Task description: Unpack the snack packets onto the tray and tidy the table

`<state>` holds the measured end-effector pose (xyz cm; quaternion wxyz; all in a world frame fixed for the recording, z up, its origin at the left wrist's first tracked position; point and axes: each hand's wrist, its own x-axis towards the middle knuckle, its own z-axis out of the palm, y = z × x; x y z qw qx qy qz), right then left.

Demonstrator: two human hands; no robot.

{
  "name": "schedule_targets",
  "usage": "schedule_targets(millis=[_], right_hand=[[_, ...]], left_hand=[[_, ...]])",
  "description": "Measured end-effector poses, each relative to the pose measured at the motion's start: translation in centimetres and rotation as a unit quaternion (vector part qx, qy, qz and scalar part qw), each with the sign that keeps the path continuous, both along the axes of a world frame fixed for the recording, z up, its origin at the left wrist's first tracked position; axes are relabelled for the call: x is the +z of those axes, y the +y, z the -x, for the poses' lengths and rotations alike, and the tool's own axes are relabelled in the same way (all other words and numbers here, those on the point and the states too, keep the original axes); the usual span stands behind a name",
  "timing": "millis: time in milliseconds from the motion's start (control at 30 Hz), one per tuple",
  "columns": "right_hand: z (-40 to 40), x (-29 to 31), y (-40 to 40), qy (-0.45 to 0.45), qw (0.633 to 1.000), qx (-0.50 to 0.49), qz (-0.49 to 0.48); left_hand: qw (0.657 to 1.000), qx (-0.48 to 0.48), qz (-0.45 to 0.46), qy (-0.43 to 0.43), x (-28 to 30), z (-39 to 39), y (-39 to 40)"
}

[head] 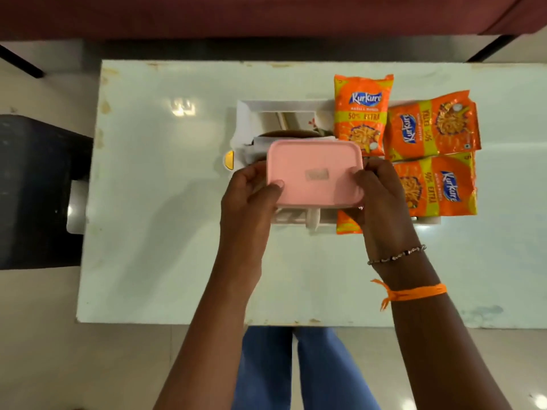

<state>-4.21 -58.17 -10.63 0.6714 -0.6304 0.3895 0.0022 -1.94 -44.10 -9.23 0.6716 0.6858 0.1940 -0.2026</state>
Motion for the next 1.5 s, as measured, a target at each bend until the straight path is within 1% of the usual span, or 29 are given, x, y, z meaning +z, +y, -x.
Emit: schedule_targets(millis=[67,167,267,467,600,800,867,967,1067,1133,1200,1267,1300,1400,1500], right_hand=[[-2.2,0.2,-0.4,-0.012,0.999,0.021,0.021],[-5.6,-0.3,-1.1,-0.008,0.993,0.070,0.098],[-8.8,-1.4,-1.9,0.010,0.983,0.093,0.161],[-12.9,-4.8,-3.4,0.042,0.959,0.121,0.253],[-14.1,-6.5,-4.0,0.074,0.954,0.143,0.252],[-14.1,-8.0,-4.2,0.119,0.919,0.210,0.313],[-14.1,-8.3,-4.2,0.127,0.914,0.218,0.318],[-14.1,-8.4,-4.3,0.125,0.910,0.229,0.323],[-13.6,-8.1,-4.6,0.114,0.907,0.220,0.341],[-12.6,-7.6,-4.6,0.087,0.912,0.201,0.348],[-11.1,-6.9,-4.2,0.046,0.909,0.192,0.368],[-9.3,-6.3,-3.5,0.006,0.888,0.205,0.412],[-8.4,-6.1,-3.2,-0.010,0.873,0.217,0.438],[-6.0,-5.4,-2.1,-0.017,0.826,0.259,0.501],[-4.3,-5.7,-1.9,-0.006,0.798,0.283,0.532]], left_hand=[[0.999,-0.009,-0.020,-0.031,0.0,-2.3,0.3],[0.994,-0.040,-0.069,-0.072,-0.5,-6.0,0.0],[0.989,-0.081,-0.099,-0.079,-1.6,-10.0,-0.9],[0.969,-0.138,-0.194,-0.071,-4.7,-14.3,-2.3],[0.958,-0.156,-0.229,-0.070,-6.7,-15.0,-2.8],[0.948,-0.178,-0.254,-0.070,-8.5,-15.2,-2.2],[0.947,-0.183,-0.253,-0.074,-8.8,-15.1,-2.0],[0.947,-0.182,-0.252,-0.078,-9.1,-15.0,-2.0],[0.931,-0.169,-0.308,-0.098,-9.3,-14.8,-2.3],[0.920,-0.151,-0.333,-0.137,-9.0,-13.8,-2.6],[0.911,-0.140,-0.339,-0.188,-8.3,-12.1,-3.1],[0.892,-0.148,-0.353,-0.240,-7.5,-9.9,-3.6],[0.876,-0.164,-0.371,-0.262,-7.3,-8.8,-3.9],[0.807,-0.231,-0.445,-0.313,-6.7,-6.3,-4.7],[0.739,-0.301,-0.500,-0.336,-6.8,-4.4,-5.5]])
